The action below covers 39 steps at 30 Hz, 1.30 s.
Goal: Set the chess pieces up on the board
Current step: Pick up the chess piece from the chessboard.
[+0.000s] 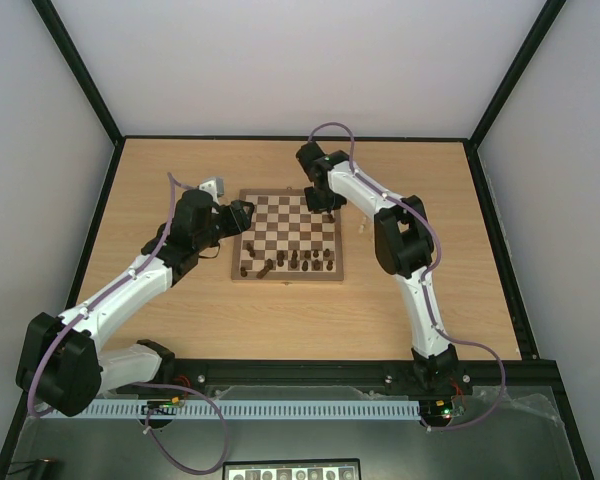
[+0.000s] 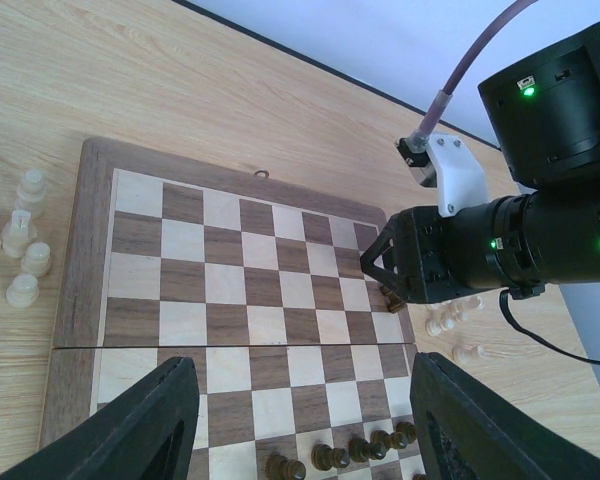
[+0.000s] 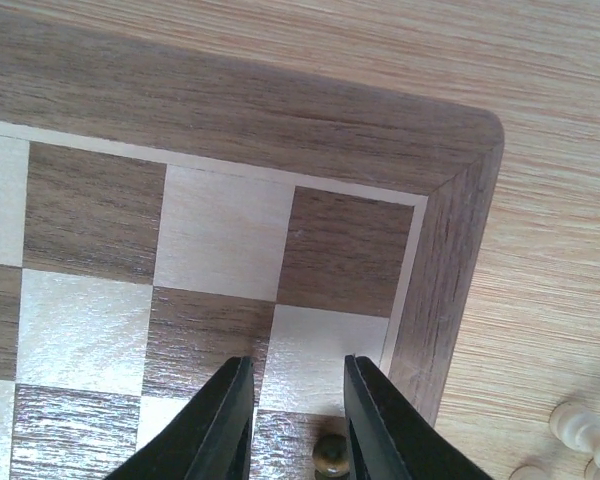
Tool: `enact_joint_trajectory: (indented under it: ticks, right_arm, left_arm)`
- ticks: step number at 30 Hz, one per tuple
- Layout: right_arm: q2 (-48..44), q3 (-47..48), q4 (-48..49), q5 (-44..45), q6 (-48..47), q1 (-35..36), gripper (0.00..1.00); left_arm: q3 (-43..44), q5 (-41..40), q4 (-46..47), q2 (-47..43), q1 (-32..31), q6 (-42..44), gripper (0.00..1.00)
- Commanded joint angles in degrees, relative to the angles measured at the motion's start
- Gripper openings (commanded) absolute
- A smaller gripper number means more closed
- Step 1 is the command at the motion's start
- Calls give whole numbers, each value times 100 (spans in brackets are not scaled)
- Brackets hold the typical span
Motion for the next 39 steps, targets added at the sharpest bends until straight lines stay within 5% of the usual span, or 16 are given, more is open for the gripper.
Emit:
enact_joint_trajectory:
  ticks: [1,20,39]
  right_arm:
    - [-117,-81,-349,29,7,-5,27]
    - [-196,-369,-381,-14,-56,-23,26]
    - [-293,-592,-367,2,-67,-32,16]
  left_arm:
    - [82,65,53,29,50,6,60]
    - [57,65,18,-55,52,8,60]
    - [38,74,26,-90,50,-11,60]
